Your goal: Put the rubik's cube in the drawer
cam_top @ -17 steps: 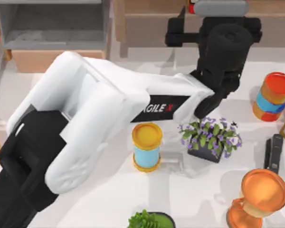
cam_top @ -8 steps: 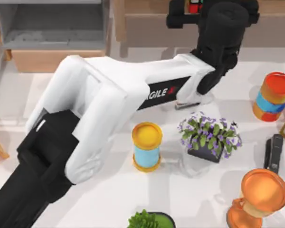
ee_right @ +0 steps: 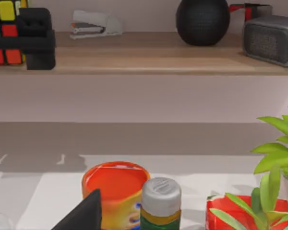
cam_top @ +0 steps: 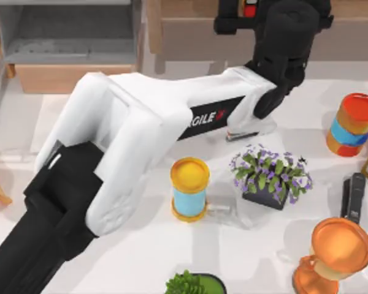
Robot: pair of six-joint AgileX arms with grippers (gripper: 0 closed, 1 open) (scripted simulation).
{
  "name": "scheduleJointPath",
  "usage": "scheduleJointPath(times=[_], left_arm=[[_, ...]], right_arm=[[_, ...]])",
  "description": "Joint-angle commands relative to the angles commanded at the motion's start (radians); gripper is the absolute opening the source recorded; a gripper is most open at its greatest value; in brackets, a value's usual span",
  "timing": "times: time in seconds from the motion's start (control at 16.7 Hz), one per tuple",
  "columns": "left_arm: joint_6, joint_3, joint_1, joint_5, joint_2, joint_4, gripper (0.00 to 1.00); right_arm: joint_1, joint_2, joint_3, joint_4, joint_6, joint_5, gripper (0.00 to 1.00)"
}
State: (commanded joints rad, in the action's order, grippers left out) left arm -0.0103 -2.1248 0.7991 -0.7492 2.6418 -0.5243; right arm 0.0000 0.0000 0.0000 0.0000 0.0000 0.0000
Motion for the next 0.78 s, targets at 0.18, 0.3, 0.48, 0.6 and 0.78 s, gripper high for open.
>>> scheduleJointPath(times=[0.18,0.3,0.48,0.6,0.78], left_arm=[[0.0,0.0,0.0,0.0,0.0,0.0,0.62],[0.0,0.0,0.0,0.0,0.0,0.0,0.47],[0.0,0.0,0.0,0.0,0.0,0.0,0.25],[0.0,0.0,0.0,0.0,0.0,0.0,0.1],[0.0,0.0,0.0,0.0,0.0,0.0,0.0]], right_arm=[[0.0,0.0,0.0,0.0,0.0,0.0,1.0],[0.0,0.0,0.0,0.0,0.0,0.0,1.0],[0.0,0.0,0.0,0.0,0.0,0.0,1.0],[0.0,0.0,0.0,0.0,0.0,0.0,1.0],[0.0,0.0,0.0,0.0,0.0,0.0,1.0]])
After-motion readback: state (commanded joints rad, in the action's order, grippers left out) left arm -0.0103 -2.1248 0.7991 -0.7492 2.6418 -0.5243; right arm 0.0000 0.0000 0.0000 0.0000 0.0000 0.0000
